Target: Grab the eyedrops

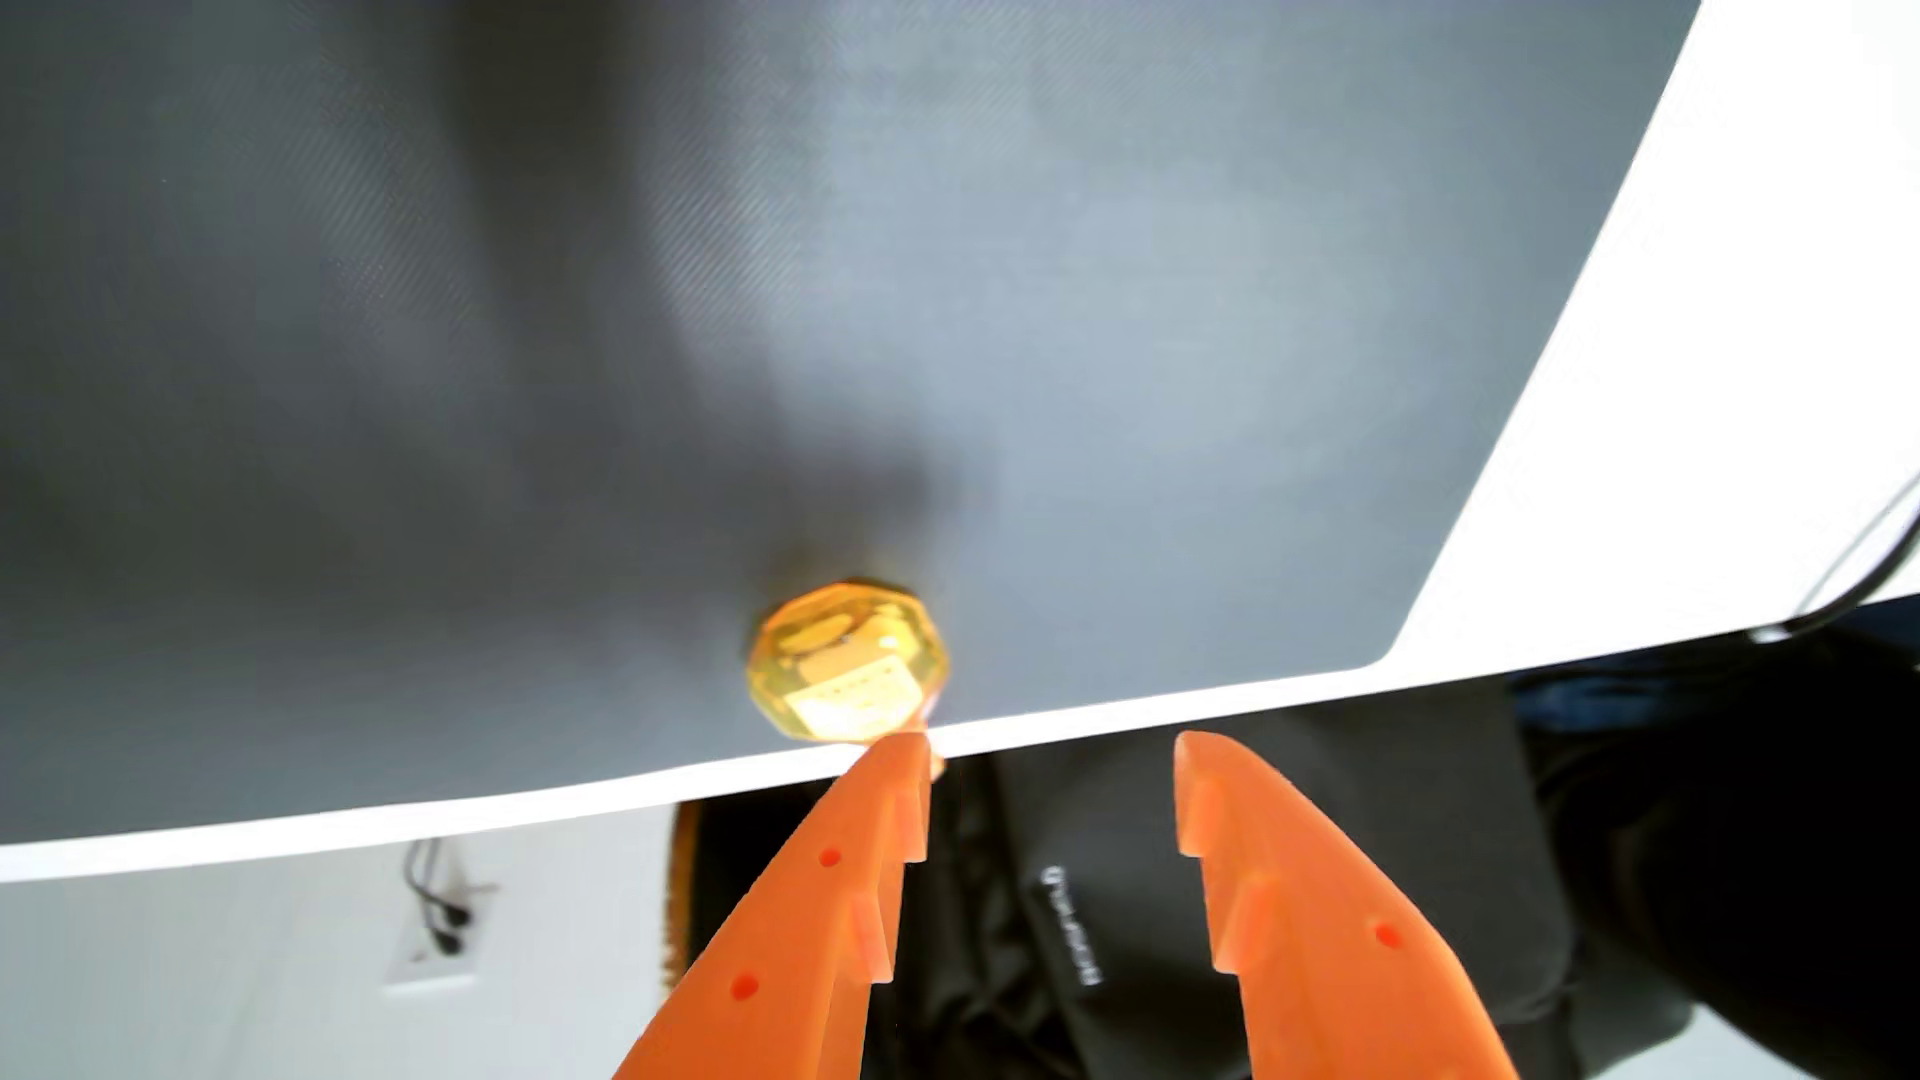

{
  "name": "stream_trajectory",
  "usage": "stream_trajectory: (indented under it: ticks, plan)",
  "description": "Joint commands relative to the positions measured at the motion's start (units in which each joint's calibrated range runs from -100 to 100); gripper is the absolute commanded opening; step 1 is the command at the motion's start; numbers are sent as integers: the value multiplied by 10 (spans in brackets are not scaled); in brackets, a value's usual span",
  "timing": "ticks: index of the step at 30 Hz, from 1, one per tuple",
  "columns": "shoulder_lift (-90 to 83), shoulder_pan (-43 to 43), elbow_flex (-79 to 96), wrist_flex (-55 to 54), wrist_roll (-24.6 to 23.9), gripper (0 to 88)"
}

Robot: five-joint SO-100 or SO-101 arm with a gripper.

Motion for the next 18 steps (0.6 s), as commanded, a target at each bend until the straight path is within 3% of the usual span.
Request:
stream_trajectory:
  ticks: [1,5,10,18]
  plan:
    - [30,37,-39,15,-18,152]
    - [66,62,-56,21,-30,155]
    - [82,77,-85,54,-36,255]
    - [86,93,-100,77,-34,320]
